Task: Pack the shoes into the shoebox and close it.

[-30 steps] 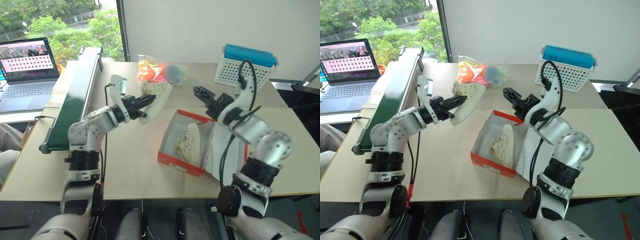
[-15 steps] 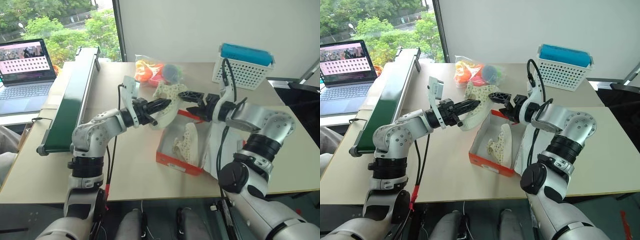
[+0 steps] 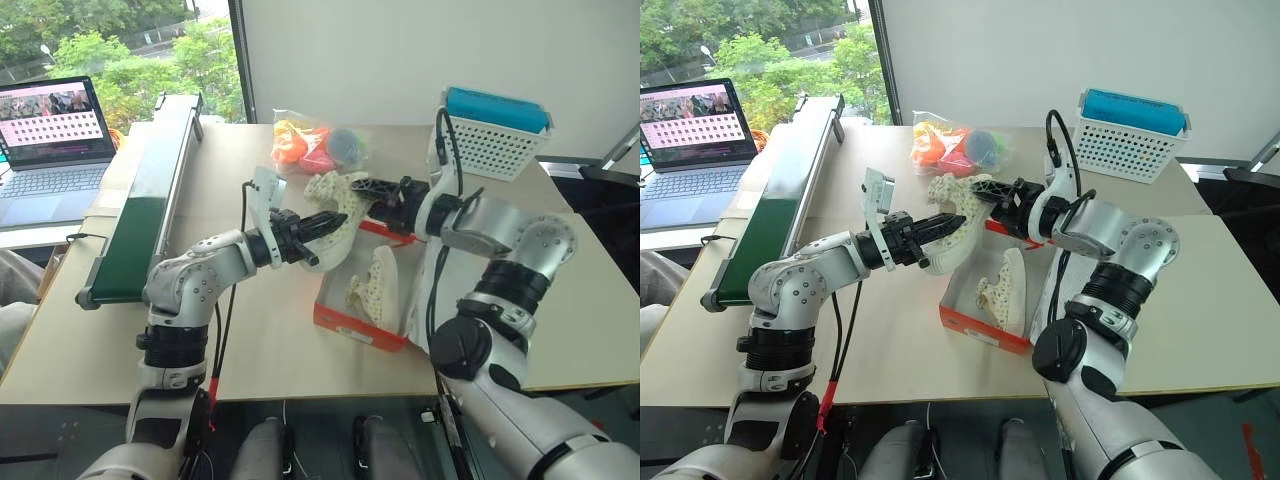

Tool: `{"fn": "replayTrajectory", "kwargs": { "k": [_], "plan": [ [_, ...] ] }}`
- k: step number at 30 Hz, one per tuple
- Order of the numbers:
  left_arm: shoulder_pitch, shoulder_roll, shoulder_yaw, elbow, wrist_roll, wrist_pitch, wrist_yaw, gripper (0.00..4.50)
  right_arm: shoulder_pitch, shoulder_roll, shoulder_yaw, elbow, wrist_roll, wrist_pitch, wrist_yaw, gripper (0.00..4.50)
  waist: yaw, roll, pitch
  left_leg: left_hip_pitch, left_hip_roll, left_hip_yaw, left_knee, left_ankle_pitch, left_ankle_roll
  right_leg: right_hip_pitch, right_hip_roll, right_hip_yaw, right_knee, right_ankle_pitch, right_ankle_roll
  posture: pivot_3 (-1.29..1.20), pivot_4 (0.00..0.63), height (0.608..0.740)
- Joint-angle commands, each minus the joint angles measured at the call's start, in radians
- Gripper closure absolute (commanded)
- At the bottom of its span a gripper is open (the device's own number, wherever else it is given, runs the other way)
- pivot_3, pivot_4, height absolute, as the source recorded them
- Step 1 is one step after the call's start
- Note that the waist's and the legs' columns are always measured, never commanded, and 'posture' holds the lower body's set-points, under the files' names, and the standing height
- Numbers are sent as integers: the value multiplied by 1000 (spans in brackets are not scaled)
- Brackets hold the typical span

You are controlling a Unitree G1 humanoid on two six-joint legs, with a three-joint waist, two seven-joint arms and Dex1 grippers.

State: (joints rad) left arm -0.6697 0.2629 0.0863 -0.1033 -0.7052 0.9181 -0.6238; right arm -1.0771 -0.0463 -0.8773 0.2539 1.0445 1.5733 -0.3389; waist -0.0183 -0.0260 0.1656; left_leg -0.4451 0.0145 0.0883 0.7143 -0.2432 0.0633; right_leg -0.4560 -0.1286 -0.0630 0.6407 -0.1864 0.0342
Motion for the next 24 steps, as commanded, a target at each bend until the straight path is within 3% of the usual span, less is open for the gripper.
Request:
{"fn": "replayTrajectory", "kwargs": {
  "k": [1,3,8,9,13,18,24],
  "plan": [
    [-27,0,2,-29,-9,-25,4,4500,-31,21,-15,-51,61,-16,-9,3079,0,0,0,0,0,0,0,0,0,0,0,0,0,0,0,0,150,699],
    [-25,2,-2,-30,-8,-26,2,4500,-32,34,-18,-63,74,-24,-20,3567,0,0,0,0,0,0,0,0,0,0,0,0,0,0,0,0,150,699],
    [-5,23,-46,-29,57,-69,14,4500,-28,83,-47,-100,135,-83,-95,3637,0,0,0,0,0,0,0,0,0,0,0,0,0,0,0,0,150,699],
    [2,33,-60,-37,69,-79,7,3900,-26,94,-58,-107,153,-107,-118,3639,0,0,0,0,0,0,0,0,0,0,0,0,0,0,0,0,150,699],
    [17,54,-89,-55,91,-78,9,2651,-2,105,-57,-132,196,-179,-177,3639,1,0,0,0,0,0,0,1,-1,0,0,0,0,0,0,0,150,699],
    [36,89,-87,-76,102,-81,9,2651,58,29,-19,-148,145,-294,-211,3639,4,1,0,0,0,0,0,1,-1,0,0,0,0,0,0,0,150,699],
    [57,141,-26,-69,85,-73,4,2651,71,-95,35,-113,158,-298,-234,3639,0,2,1,0,0,0,-1,0,0,-1,0,0,-1,0,0,0,150,699]
  ]
}}
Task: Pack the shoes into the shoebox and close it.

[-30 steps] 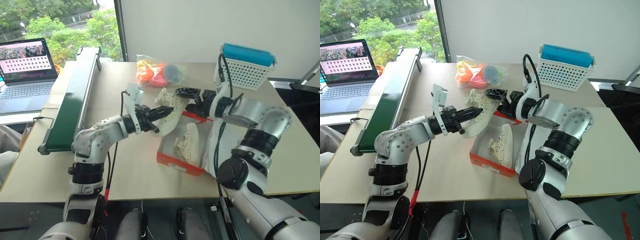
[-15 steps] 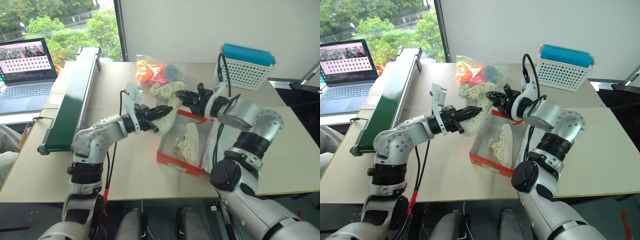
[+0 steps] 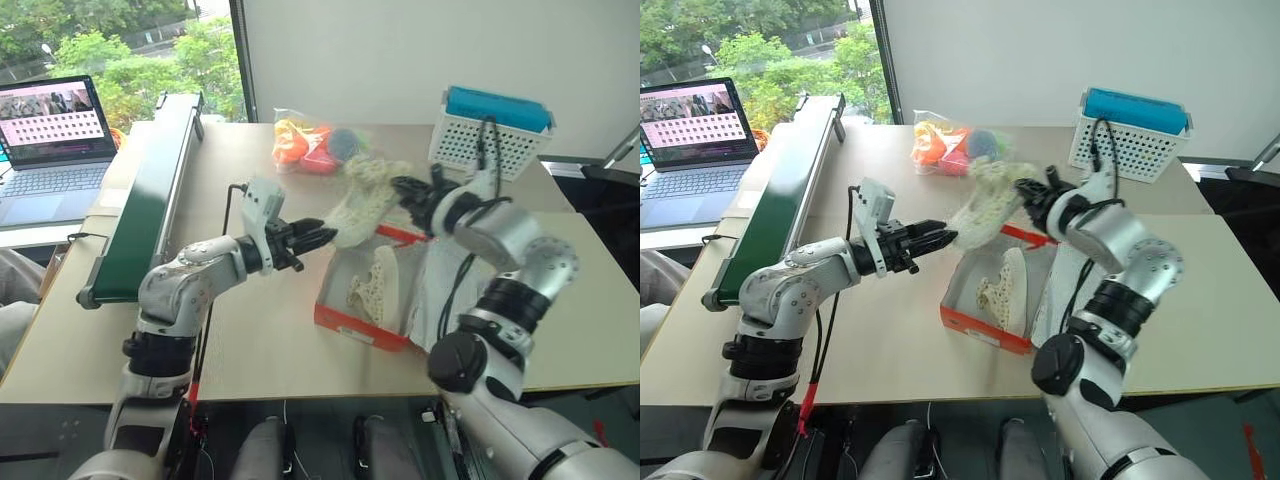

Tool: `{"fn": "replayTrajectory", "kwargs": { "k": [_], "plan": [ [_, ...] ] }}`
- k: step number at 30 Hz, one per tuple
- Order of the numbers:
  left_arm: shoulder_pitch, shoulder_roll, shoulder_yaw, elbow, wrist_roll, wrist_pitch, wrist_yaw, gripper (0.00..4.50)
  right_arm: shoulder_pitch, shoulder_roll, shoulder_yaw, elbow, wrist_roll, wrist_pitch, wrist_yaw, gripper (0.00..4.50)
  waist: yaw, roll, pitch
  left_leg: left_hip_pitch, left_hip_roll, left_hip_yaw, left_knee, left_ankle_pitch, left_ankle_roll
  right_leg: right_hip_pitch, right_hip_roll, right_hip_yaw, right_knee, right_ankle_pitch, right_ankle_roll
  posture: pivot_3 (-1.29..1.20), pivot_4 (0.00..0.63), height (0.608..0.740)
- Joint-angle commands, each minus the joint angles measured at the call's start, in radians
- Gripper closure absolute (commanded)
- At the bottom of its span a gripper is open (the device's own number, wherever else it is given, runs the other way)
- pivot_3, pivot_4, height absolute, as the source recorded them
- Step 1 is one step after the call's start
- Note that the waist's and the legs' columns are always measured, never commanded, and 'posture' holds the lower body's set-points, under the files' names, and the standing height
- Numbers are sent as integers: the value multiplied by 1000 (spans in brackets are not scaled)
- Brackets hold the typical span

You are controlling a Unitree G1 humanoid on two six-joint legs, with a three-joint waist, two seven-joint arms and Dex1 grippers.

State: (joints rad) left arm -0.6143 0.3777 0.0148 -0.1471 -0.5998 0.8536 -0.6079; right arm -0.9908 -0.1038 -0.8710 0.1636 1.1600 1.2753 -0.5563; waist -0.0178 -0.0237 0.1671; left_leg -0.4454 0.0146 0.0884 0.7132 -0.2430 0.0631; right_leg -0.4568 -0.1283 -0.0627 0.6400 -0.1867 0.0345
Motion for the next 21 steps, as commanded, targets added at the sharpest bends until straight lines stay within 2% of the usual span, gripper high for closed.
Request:
{"fn": "replayTrajectory", "kwargs": {
  "k": [1,8,12,17,21],
  "plan": [
    [9,35,52,-21,-19,-12,-17,2651,-17,-53,35,-10,53,32,-36,3639,-6,0,0,0,0,0,0,0,0,0,0,0,0,0,0,0,150,699],
    [26,47,43,-10,-1,-26,-25,2651,4,-38,90,32,124,165,-150,3639,-21,1,0,1,1,0,-1,-1,2,0,0,1,1,0,0,0,150,699],
    [25,42,42,-13,4,-25,-15,2651,50,-9,137,41,95,186,-162,3639,-21,1,0,1,1,0,-1,-1,2,0,0,1,0,0,0,0,150,699],
    [30,41,49,-29,0,-16,-1,2651,123,-29,237,74,-4,188,-95,3639,-14,1,0,0,0,0,0,-1,3,0,0,1,0,0,0,0,150,699],
    [40,46,47,-36,2,-21,1,2651,158,-117,409,141,-158,185,42,3639,-13,1,0,1,0,0,0,-2,3,1,0,1,0,0,0,0,150,699]
  ]
}}
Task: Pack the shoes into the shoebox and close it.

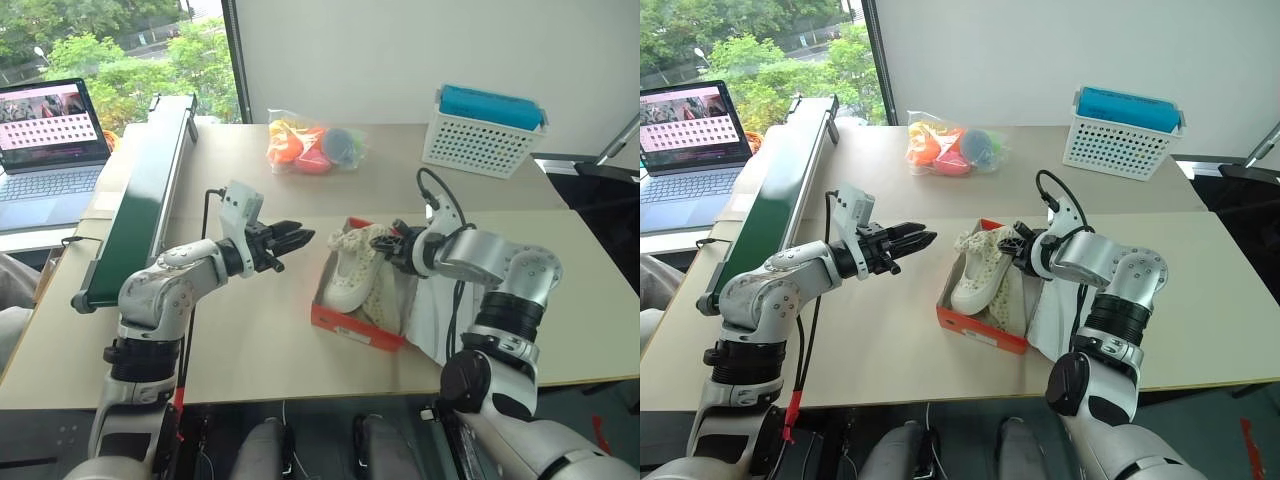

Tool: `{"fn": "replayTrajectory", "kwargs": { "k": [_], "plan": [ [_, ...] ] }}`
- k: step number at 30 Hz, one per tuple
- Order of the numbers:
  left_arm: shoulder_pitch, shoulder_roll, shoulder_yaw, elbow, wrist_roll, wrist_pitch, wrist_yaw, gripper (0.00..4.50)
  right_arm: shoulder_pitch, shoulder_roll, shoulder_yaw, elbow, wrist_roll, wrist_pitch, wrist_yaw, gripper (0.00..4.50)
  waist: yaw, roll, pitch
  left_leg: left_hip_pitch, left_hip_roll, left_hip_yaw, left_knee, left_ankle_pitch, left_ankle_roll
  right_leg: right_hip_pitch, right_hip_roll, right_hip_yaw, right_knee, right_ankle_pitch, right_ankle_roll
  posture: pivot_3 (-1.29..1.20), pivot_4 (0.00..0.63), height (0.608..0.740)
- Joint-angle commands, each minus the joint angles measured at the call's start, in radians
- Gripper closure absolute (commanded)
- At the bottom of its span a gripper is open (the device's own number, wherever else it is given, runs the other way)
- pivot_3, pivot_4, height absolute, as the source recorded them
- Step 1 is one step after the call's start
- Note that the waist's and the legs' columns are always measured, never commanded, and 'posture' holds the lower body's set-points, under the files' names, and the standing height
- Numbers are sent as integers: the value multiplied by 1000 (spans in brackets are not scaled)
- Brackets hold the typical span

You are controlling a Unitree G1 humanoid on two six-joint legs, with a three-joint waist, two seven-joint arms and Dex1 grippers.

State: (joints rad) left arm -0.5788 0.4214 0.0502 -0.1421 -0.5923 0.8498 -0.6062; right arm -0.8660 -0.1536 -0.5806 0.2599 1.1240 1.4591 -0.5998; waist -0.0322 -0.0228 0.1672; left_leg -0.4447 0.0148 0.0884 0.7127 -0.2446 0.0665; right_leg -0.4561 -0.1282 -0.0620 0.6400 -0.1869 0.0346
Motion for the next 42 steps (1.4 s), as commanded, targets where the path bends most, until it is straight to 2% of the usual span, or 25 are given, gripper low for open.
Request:
{"fn": "replayTrajectory", "kwargs": {
  "k": [1,7,9,15,19,25,29,33,38,42],
  "plan": [
    [7,3,10,-43,-4,-19,0,2651,35,-89,157,55,-150,0,120,3639,2,0,-1,1,0,0,0,0,0,1,0,0,0,0,0,0,150,699],
    [35,31,-30,-63,15,-48,-53,2651,13,-258,494,35,-317,-37,404,3639,19,0,-2,5,0,-1,0,-2,3,8,0,-1,-10,0,1,0,150,699],
    [50,55,-52,-77,24,-64,-91,2651,6,-287,549,28,-351,-36,462,3639,22,0,-2,7,0,-2,0,-2,4,10,0,-3,-11,0,1,0,150,699],
    [113,246,-169,-178,65,-148,-335,2651,-6,-371,704,-24,-402,26,631,3639,29,0,-3,9,0,-3,0,-3,4,15,-1,-4,-14,-1,1,0,150,699],
    [123,309,-195,-203,81,-186,-413,2651,-13,-439,813,-72,-432,26,751,3639,44,0,-3,9,0,-3,0,-3,5,15,-2,-5,-15,-1,0,0,150,699],
    [139,326,-218,-218,100,-214,-450,2651,11,-600,963,-247,-413,65,949,3639,52,0,-3,9,-1,-4,0,-4,6,15,-3,-5,-16,-2,2,0,150,699],
    [139,306,-222,-217,104,-217,-433,2651,32,-683,1056,-292,-472,9,1041,3639,54,0,-2,8,-1,-3,1,-5,8,16,-4,-5,-17,-2,2,0,150,699],
    [133,281,-224,-214,111,-212,-411,2651,58,-635,1096,-256,-556,-60,1049,3639,55,-2,-4,9,-1,-4,2,-5,8,17,-4,-6,-17,-2,3,0,150,699],
    [126,271,-223,-206,126,-214,-402,2651,93,-460,1068,-159,-652,-121,992,3639,47,-10,-10,15,1,-4,1,-5,7,22,-3,-6,-17,-3,3,0,150,699],
    [113,261,-213,-205,117,-203,-393,2651,114,-330,1054,7,-790,-267,916,3639,34,-22,-22,24,2,-4,-1,-7,3,24,-3,-6,-17,-8,6,0,150,699]
  ]
}}
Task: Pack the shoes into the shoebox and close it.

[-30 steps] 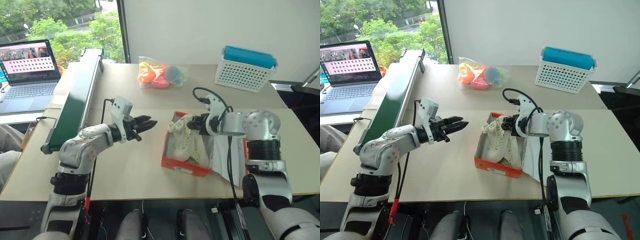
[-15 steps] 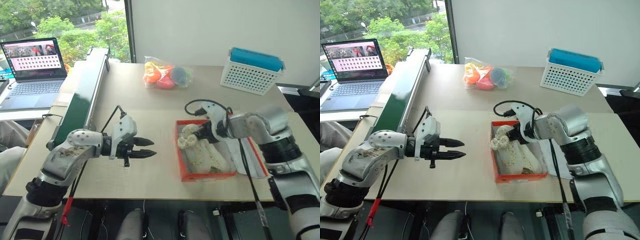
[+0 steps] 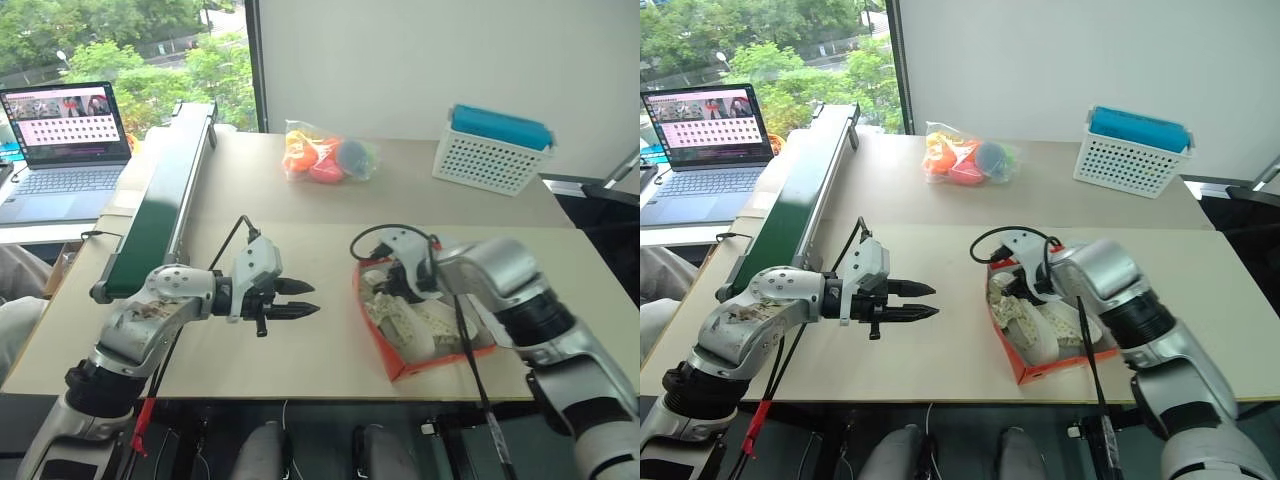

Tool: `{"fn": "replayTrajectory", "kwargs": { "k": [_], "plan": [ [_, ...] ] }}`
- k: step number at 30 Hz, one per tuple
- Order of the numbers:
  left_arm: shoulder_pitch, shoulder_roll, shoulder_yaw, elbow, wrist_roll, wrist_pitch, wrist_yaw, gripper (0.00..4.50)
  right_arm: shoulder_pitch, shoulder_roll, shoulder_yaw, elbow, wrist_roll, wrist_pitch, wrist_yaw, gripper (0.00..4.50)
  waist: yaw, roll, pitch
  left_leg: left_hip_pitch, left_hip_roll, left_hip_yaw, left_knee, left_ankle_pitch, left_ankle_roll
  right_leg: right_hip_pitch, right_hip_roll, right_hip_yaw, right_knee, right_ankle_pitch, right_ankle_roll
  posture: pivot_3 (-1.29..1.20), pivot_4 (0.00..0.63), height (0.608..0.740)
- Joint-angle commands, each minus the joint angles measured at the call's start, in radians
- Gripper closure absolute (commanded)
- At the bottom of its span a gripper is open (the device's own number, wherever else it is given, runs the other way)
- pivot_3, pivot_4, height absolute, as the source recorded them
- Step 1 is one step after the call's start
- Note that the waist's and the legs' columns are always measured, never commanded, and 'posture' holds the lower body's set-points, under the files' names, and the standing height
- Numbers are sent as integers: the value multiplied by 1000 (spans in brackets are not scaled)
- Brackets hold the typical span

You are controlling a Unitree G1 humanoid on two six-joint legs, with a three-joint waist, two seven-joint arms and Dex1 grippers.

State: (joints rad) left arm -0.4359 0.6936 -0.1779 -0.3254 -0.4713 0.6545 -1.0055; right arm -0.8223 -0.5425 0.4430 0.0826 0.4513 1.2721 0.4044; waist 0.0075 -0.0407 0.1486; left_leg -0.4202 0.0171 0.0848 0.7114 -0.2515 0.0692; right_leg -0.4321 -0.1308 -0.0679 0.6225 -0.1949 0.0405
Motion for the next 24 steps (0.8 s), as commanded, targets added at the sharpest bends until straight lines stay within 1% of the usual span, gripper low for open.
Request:
{"fn": "replayTrajectory", "kwargs": {
  "k": [1,2,3,5,6,9,12,15,17,19,24],
  "plan": [
    [-30,-11,15,-23,-3,-7,7,2651,73,90,12,206,-131,-91,-98,3639,-12,-7,-5,5,1,0,0,-1,-2,4,1,0,0,-1,0,0,150,699],
    [-29,-11,15,-25,-2,-6,8,2651,79,137,-18,223,-138,-94,-121,3639,-17,-8,-7,11,2,0,0,-5,-9,10,1,0,-2,-4,-6,0,150,699],
    [-29,-9,15,-27,-1,-5,8,2651,86,179,-48,235,-142,-94,-138,3639,-22,-7,-11,15,4,0,-1,-7,-11,13,0,0,-3,-5,-6,0,150,699],
    [-32,-8,16,-28,-2,-3,7,2651,92,229,-85,249,-159,-95,-154,3639,-29,-7,-19,16,8,1,-2,-7,-12,13,1,-1,-6,-5,-6,0,150,699],
    [-36,-7,17,-25,-2,-2,7,2651,89,239,-106,251,-170,-97,-159,3639,-30,-7,-21,18,13,3,-3,-7,-14,13,1,-3,-8,-5,-6,0,150,699],
    [-43,-4,18,-16,2,-6,4,2651,69,249,-177,251,-188,-86,-168,3639,-31,-6,-22,24,14,5,-9,-6,-17,12,1,-6,-9,-5,-7,0,150,699],
    [-46,-3,15,-10,6,-11,1,2651,38,236,-244,227,-193,-56,-169,3639,-24,-4,-21,27,14,9,-15,-5,-20,11,1,-6,-8,1,-16,0,150,699],
    [-54,-9,8,-3,12,-14,1,2651,31,228,-297,181,-190,-18,-171,3639,-19,0,-19,24,15,10,-16,-4,-21,7,2,-6,-8,2,-18,0,150,699],
    [-63,-12,6,5,14,-16,-1,2651,43,228,-309,144,-192,8,-172,3639,-15,6,-15,20,14,10,-16,-4,-21,5,2,-7,-8,2,-18,0,150,699],
    [-70,-14,5,14,15,-18,-5,2651,59,236,-317,119,-196,28,-180,3639,-14,8,-14,15,14,10,-15,-4,-21,4,2,-7,-8,3,-18,0,150,699],
    [-97,-23,-3,48,30,-31,-14,2651,164,296,-319,-6,-189,109,-223,3639,-8,10,-13,12,14,10,-15,-2,-18,1,2,-7,-8,2,-18,0,150,699]
  ]
}}
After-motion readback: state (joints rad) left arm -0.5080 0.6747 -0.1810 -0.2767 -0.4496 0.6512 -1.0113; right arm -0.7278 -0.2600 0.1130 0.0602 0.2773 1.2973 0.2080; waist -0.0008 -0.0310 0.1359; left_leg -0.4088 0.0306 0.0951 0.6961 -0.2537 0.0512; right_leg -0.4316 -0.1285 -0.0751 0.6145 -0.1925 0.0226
